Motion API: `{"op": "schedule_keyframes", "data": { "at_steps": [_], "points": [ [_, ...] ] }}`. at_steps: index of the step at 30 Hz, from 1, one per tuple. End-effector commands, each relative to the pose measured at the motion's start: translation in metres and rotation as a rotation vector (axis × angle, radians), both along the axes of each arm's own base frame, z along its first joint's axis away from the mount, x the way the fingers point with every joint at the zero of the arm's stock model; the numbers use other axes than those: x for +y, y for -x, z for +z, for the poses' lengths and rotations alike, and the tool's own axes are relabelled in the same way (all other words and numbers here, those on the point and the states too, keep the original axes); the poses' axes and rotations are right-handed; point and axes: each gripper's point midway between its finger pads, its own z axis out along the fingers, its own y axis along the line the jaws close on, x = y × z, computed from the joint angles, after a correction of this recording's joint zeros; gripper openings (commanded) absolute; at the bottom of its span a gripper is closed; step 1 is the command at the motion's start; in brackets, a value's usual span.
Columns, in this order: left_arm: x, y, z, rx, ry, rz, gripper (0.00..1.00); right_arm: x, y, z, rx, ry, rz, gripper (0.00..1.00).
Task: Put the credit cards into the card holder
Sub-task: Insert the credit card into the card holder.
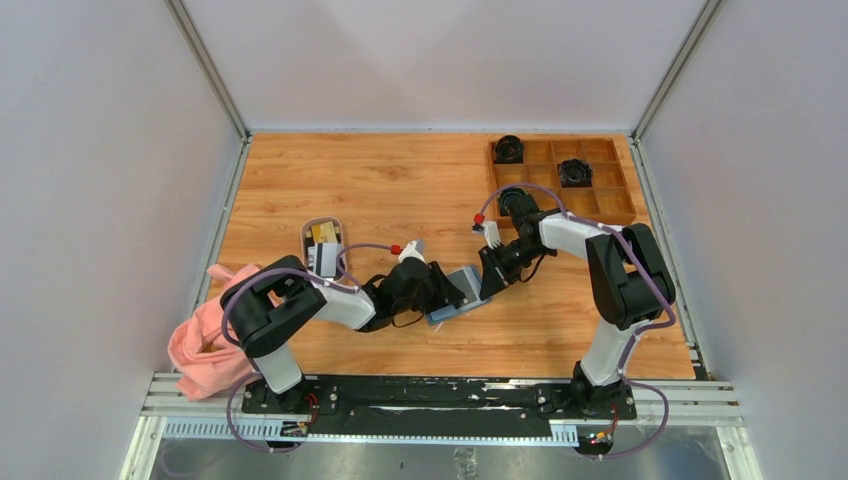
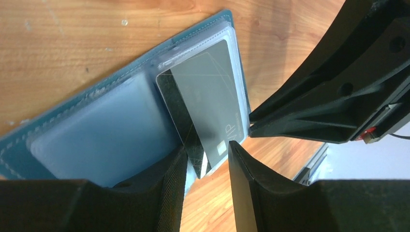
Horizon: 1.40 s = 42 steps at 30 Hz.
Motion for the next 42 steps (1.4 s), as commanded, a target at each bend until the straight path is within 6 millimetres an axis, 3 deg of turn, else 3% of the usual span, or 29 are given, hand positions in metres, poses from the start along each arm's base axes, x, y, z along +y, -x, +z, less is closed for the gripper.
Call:
{"op": "schedule_keyframes", "data": {
  "at_steps": [1, 9, 18, 29, 33, 38, 42],
  "points": [
    [0.002, -0.001, -0.020, 0.013, -0.121, -0.056, 0.41, 0.007, 0.003, 0.004, -0.034, -0.001, 0.044, 0.17],
    [-0.010, -0.007, -0.017, -0.006, -0.164, -0.109, 0.40, 0.009, 0.003, 0.011, -0.045, -0.025, 0.051, 0.19],
    [0.012, -0.012, -0.008, -0.076, -0.294, -0.134, 0.45, 0.003, -0.004, 0.023, -0.124, -0.027, 0.070, 0.28],
    [0.020, -0.033, 0.019, -0.155, -0.280, -0.098, 0.45, -0.005, -0.011, 0.018, -0.102, -0.018, 0.031, 0.26],
    [0.033, -0.040, 0.017, -0.151, -0.308, -0.073, 0.36, -0.006, -0.012, 0.016, -0.097, -0.012, 0.026, 0.26],
    [0.036, -0.042, 0.001, -0.118, -0.338, -0.102, 0.11, -0.007, -0.013, 0.015, -0.098, -0.001, 0.020, 0.24],
    [0.033, -0.041, -0.011, -0.092, -0.367, -0.136, 0.10, -0.008, -0.014, 0.012, -0.096, 0.009, 0.017, 0.23]
  ]
}}
